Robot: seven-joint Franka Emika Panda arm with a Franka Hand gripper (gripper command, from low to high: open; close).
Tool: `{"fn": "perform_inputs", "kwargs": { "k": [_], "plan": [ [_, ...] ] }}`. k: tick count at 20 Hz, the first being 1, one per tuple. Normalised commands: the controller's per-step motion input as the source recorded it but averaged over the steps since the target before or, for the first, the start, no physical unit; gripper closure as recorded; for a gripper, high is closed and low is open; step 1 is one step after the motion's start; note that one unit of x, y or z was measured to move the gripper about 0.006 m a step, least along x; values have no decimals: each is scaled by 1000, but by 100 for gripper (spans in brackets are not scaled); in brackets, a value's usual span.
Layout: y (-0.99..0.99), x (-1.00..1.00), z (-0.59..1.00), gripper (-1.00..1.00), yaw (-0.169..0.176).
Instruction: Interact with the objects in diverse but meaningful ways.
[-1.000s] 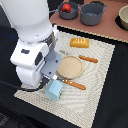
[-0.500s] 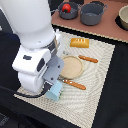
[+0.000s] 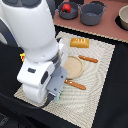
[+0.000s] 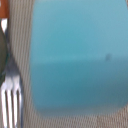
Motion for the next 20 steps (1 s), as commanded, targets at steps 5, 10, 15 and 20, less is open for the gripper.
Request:
{"fn": "perform_inputs", "kwargs": {
  "k": [5, 10, 15, 20],
  "plan": [
    [-31, -105, -32, -100, 58],
    [-11, -206, -33, -100, 43],
    [-89, 234, 98, -100, -8],
    [-78, 410, 118, -100, -15]
  ]
}}
